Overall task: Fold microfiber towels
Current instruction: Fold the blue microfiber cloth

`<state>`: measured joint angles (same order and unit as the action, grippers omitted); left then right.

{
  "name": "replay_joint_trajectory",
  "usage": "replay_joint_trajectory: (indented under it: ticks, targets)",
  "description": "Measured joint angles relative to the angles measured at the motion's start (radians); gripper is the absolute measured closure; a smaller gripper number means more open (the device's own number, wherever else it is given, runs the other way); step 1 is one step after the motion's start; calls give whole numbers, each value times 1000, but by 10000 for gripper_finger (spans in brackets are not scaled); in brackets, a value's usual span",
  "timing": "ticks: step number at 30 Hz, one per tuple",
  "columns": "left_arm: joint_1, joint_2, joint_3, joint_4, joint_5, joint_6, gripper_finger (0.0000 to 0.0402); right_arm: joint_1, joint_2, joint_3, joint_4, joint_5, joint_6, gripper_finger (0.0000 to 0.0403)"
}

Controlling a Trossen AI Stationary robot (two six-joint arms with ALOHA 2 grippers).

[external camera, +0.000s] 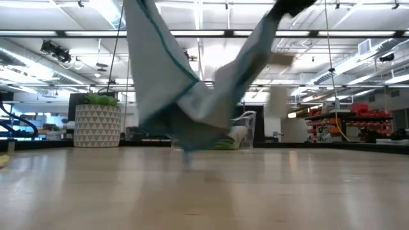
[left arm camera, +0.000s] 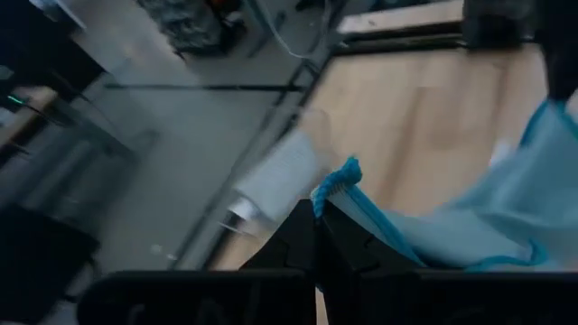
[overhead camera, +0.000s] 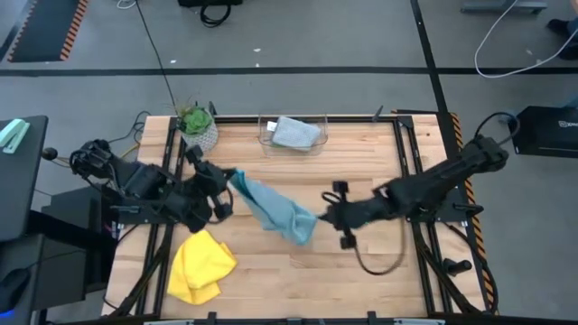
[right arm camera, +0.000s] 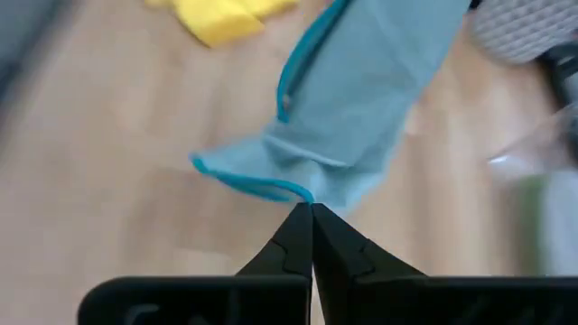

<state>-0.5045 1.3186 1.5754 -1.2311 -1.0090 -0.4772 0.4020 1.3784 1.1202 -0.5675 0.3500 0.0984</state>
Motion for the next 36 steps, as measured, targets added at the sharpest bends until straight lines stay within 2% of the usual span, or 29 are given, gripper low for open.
replay_joint_trajectory:
  ticks: [5, 8, 11, 15, 20, 25, 28, 31, 33, 36]
  targets:
    - [-70, -5, -157, 13, 26, -210, 396, 161, -63, 0, -2, 9, 350, 394]
    - [-82, -43, -300, 80, 42, -321, 396, 209, -84, 0, -13, 79, 535, 394]
    - [-43, -106, -476, 246, 95, -342, 396, 196, -97, 0, -48, 147, 635, 394]
    - [55, -203, -719, 469, 154, -330, 396, 92, -98, -37, -102, 168, 709, 394]
    - [204, -242, -961, 718, 268, -249, 385, -76, -67, -154, -93, 95, 718, 394]
    - [289, -224, -1091, 940, 412, -161, 352, -165, -49, -262, -82, 12, 694, 383]
    - [302, -225, -1129, 1008, 423, -129, 369, -169, -57, -276, -99, -1, 669, 339]
    - [307, -225, -1139, 1021, 424, -113, 393, -150, -61, -226, -121, 24, 601, 274]
    - [307, -225, -1139, 1020, 424, -107, 391, -114, -53, -195, -68, 36, 511, 228]
    - [307, -225, -1140, 1021, 424, -92, 381, -46, -6, -191, 101, 20, 319, 175]
